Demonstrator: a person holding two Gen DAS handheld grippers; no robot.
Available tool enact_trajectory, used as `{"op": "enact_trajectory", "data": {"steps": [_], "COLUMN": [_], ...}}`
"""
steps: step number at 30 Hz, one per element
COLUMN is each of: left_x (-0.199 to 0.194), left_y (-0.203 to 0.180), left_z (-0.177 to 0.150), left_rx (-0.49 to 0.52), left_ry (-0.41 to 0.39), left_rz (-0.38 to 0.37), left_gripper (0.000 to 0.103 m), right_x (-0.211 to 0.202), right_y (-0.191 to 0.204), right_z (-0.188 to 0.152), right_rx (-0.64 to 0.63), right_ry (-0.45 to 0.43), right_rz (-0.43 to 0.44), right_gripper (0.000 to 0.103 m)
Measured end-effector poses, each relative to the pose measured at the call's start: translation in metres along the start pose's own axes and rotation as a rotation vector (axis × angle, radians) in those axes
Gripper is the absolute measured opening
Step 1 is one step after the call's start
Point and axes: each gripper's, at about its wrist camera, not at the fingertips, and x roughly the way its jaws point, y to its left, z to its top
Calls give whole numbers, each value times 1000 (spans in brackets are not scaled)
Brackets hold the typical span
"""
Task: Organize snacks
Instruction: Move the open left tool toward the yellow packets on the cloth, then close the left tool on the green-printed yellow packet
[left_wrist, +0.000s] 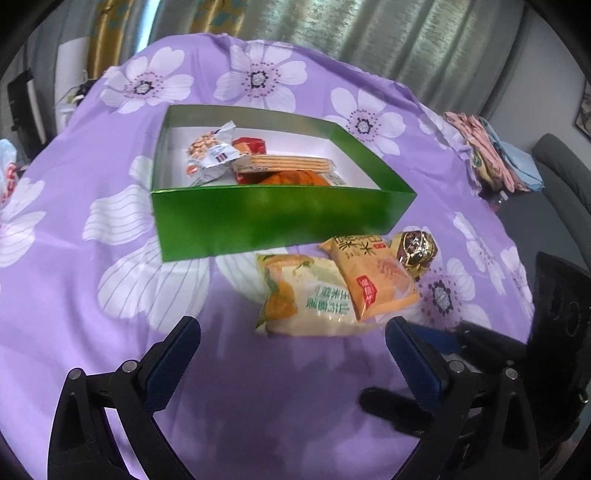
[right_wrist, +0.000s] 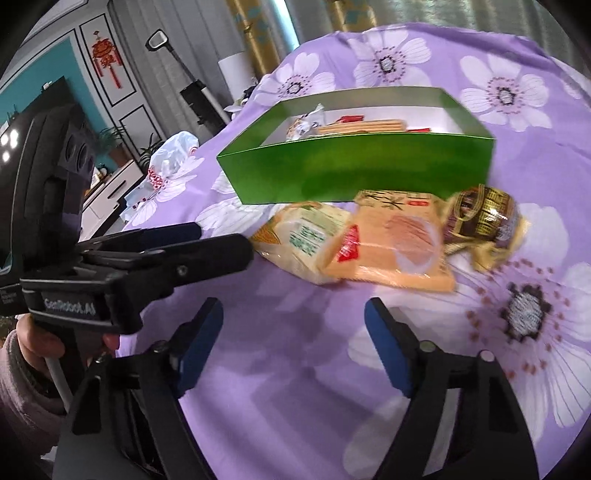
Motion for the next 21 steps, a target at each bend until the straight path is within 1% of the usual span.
{"op": "enact_trajectory", "data": {"steps": [2, 6, 9, 11, 12, 14, 16, 17, 21], "left_x": [7, 22, 31, 41, 44, 50, 52, 52, 50], "left_y": [1, 2, 3, 5, 7, 9, 9, 8, 11], "left_z": [4, 12, 16, 21, 21, 23, 24, 25, 24], "left_rx": [9, 14, 21, 12, 7, -2, 3, 11, 12], "left_ry": [15, 48, 63, 89, 97, 116, 121, 123, 123], "left_rz": [-4, -29, -42, -58, -55, -74, -75, -78, -87], "left_gripper": [100, 100, 91, 80, 78, 69, 68, 65, 60], "right_x": [7, 20, 28, 33, 36, 42, 46, 47, 54], "right_y": [-1, -4, -10, -12, -12, -11, -11, -10, -9], "right_z": [3, 8, 12, 16, 18, 22, 25, 27, 32], "right_rx": [10, 33, 62, 76, 78, 78, 85, 87, 97], "right_ry": [6, 19, 19, 23, 25, 32, 40, 40, 55], "right_rz": [23, 41, 55, 64, 68, 71, 68, 70, 61], "right_gripper": [71, 69, 68, 69, 69, 69, 69, 69, 69]}}
